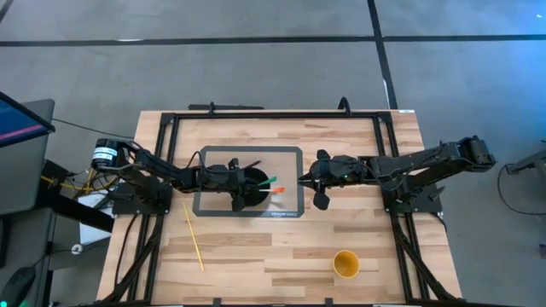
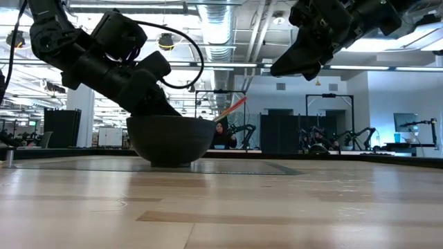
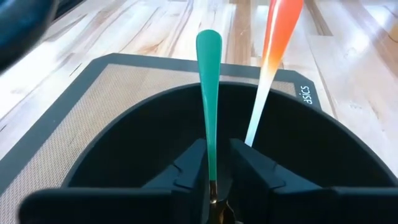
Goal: Pick & Place Utensil
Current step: Put the yellow cup on the transparent mat to the top right of the black bowl
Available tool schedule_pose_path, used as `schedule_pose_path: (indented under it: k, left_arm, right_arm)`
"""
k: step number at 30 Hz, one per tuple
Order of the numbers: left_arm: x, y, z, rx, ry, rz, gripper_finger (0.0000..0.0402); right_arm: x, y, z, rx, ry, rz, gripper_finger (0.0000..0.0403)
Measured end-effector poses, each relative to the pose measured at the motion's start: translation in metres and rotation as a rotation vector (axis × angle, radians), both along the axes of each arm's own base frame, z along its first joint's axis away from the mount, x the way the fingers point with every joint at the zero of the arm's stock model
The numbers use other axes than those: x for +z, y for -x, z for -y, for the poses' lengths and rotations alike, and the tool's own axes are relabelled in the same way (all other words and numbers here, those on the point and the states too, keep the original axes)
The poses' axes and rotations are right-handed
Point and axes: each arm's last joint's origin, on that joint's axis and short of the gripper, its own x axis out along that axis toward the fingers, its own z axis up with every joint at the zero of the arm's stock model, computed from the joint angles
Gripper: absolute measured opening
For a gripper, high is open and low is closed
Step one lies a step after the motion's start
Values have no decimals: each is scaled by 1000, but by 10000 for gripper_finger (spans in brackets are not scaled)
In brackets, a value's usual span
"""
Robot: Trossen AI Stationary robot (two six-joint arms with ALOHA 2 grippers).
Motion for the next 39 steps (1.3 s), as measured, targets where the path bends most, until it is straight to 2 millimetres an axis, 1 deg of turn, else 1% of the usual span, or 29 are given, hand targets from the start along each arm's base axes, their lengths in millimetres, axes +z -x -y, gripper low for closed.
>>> schedule_pose_path:
  k: [3,6,11,17,21,24,33,39]
  left_arm:
    - [2,-1,0,0,1,8,108]
    - [9,-5,0,5,12,39,133]
    - [26,-7,1,9,35,112,153]
    - [52,-1,13,-38,41,218,149]
    - [67,5,26,-92,51,280,143]
    - [73,9,37,-138,59,306,139]
    - [75,16,69,-267,80,311,129]
    - [75,19,78,-303,85,309,125]
  right_arm:
    - [1,-1,0,0,-1,14,53]
    - [2,-1,0,0,-1,21,53]
    - [2,-1,0,0,-1,20,53]
    - [2,-1,0,-1,-1,20,53]
    - [2,-1,0,-1,0,20,53]
    - [2,-1,0,-2,0,20,53]
    - [3,-1,0,-4,-2,27,53]
    - [11,-5,-3,35,-34,129,53]
